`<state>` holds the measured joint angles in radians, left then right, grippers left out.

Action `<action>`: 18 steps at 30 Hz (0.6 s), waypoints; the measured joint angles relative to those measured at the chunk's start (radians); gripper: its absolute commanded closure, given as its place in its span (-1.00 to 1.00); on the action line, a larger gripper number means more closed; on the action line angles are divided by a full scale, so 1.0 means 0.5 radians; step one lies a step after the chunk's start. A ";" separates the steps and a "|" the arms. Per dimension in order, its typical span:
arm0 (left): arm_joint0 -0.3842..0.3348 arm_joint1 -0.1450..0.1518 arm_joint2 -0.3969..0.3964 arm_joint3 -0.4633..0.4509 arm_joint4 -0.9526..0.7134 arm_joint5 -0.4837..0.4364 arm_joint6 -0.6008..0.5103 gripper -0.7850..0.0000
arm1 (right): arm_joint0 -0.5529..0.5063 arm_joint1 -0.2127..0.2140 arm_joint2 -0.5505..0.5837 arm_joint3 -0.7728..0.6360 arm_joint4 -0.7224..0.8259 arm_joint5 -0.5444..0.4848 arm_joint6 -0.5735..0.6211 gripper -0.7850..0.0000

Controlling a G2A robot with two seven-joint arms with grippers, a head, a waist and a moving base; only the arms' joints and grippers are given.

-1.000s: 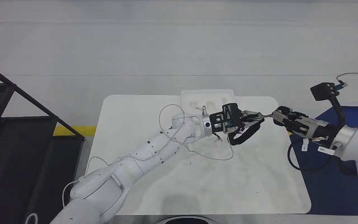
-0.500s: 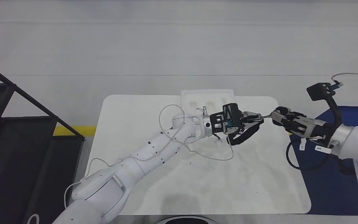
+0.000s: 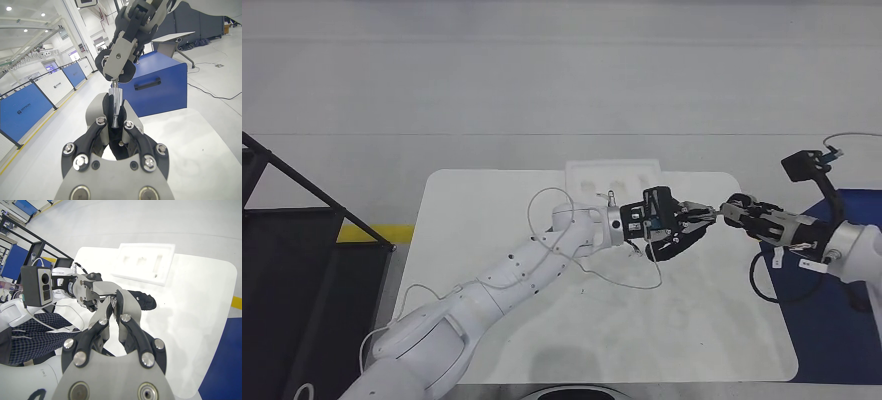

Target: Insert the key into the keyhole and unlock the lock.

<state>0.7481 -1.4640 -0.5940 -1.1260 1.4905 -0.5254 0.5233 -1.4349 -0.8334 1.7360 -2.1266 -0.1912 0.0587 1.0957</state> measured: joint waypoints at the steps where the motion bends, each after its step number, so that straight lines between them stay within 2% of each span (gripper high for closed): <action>1: 0.001 -0.002 -0.002 0.001 0.002 -0.001 0.001 1.00 | -0.001 0.001 -0.002 0.003 0.001 0.003 0.002 0.82; 2: 0.003 -0.003 -0.004 0.003 0.003 -0.003 0.002 1.00 | -0.001 0.001 -0.005 0.005 0.005 0.007 0.006 -1.00; 7: 0.017 -0.010 -0.031 0.025 -0.030 -0.021 -0.043 1.00 | 0.011 0.005 -0.009 0.019 0.055 -0.012 0.025 -1.00; 11: 0.011 -0.001 -0.075 0.024 -0.055 -0.100 -0.140 1.00 | 0.033 0.008 0.021 0.039 0.137 -0.127 0.037 -1.00; 14: 0.012 0.014 -0.114 0.011 -0.067 -0.193 -0.231 1.00 | 0.055 0.011 0.045 0.076 0.235 -0.264 0.053 -1.00; 17: 0.033 0.033 -0.175 0.003 -0.149 -0.304 -0.338 1.00 | 0.095 0.020 0.049 0.124 0.346 -0.516 0.164 -1.00; 18: 0.045 0.043 -0.207 -0.001 -0.212 -0.372 -0.396 1.00 | 0.114 0.027 0.051 0.140 0.364 -0.665 0.228 -1.00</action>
<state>0.7706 -1.4427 -0.6973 -1.1266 1.3847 -0.7112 0.3252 -1.3777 -0.8199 1.7613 -2.0564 -0.0094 -0.2740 1.2099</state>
